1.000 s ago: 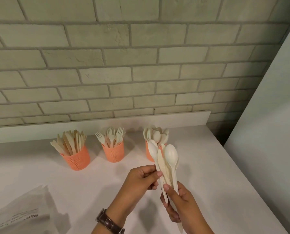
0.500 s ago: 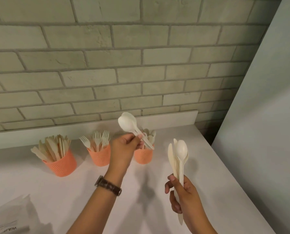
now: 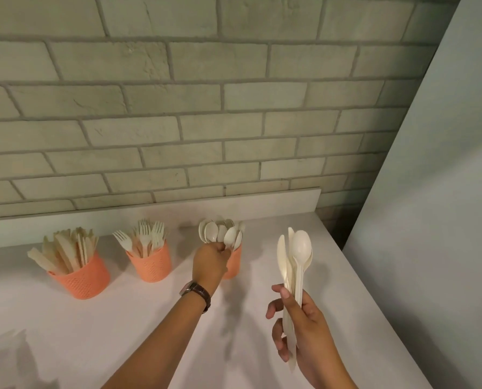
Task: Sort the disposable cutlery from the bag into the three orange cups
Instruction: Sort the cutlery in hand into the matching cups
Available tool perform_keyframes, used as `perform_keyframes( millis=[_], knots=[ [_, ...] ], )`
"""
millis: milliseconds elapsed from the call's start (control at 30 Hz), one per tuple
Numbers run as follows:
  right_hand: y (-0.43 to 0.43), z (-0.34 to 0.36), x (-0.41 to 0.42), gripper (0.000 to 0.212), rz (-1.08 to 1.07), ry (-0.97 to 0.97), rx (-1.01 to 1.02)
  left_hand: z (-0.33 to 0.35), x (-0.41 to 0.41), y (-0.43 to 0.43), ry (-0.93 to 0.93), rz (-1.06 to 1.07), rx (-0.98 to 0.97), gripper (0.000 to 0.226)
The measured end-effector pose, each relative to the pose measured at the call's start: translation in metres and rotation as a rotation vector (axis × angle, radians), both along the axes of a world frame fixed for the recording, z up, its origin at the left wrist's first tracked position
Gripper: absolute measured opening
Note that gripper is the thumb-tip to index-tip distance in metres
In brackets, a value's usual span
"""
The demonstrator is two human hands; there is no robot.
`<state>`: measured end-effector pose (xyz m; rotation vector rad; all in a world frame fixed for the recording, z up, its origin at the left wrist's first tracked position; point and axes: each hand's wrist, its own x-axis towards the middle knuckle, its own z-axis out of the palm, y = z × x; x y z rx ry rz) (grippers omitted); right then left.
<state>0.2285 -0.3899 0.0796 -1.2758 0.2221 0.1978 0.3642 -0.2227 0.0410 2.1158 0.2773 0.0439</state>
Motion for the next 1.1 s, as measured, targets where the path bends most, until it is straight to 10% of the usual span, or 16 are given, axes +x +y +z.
perform_keyframes(
  millis=[333, 700, 1100],
  knots=[
    [0.010, 0.003, -0.001, 0.033, 0.135, 0.059, 0.101, 0.044, -0.089, 0.003, -0.302, 0.196, -0.213, 0.018],
    [0.045, -0.007, -0.016, 0.025, 0.308, -0.377, -0.650, 0.064, -0.162, -0.023, -0.253, 0.148, -0.192, 0.013],
    [0.040, -0.014, -0.019, 0.018, 0.394, -0.353, -0.783, 0.074, -0.165, -0.019, -0.134, 0.121, -0.424, 0.015]
  ],
)
